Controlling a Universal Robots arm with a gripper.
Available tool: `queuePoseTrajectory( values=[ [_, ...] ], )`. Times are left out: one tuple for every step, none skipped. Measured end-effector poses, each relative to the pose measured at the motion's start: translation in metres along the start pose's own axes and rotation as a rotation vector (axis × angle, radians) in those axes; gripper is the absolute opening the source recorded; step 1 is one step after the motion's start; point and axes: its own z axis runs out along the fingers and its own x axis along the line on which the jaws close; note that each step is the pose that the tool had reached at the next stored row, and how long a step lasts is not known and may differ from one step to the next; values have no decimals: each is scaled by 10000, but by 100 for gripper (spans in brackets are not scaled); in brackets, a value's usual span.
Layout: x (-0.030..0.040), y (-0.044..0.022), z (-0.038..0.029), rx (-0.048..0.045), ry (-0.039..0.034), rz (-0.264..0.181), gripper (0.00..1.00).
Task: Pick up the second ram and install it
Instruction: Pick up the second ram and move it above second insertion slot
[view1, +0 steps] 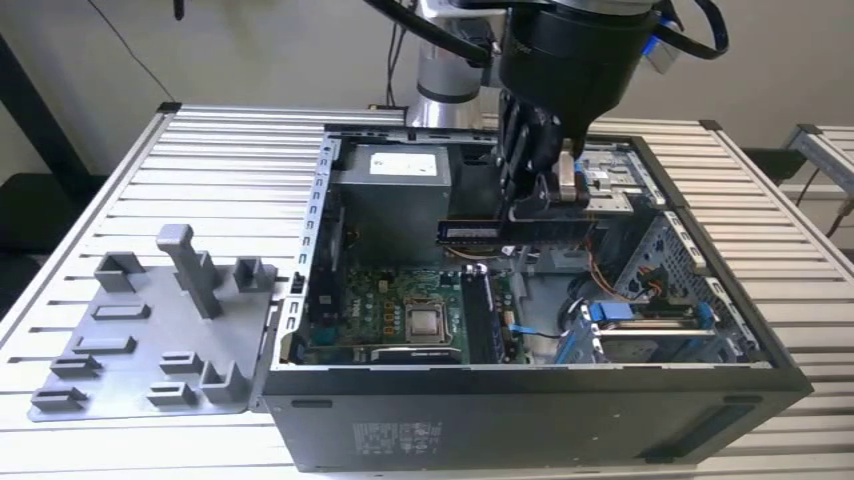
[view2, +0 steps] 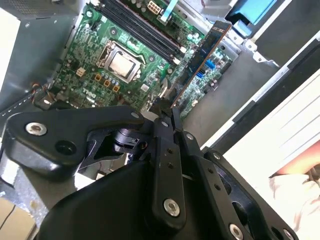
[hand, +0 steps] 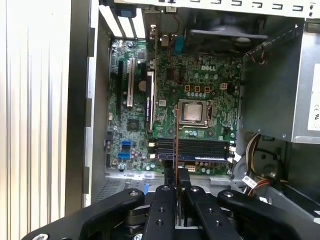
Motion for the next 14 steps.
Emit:
queuePoseTrajectory(
  values=[
    [-11,0,0,1,-1,21,14],
    [-28,-1,1,2,-2,30,14],
    [-49,-2,1,1,0,36,14],
    [-68,-2,2,2,-1,43,14],
    [-87,-3,3,2,-2,49,14],
    [-106,-3,3,2,-2,57,14],
    [-125,-4,4,3,-3,65,14],
    [-144,-5,4,2,-2,72,14],
    [-163,-5,5,3,-3,80,14],
    [-182,-6,6,3,-4,88,14],
    [-202,-6,6,3,-3,95,14],
    [-223,-7,7,3,-3,102,14],
    [-245,-8,7,3,-4,109,14],
    [-266,-8,8,3,-3,115,14]
  ],
)
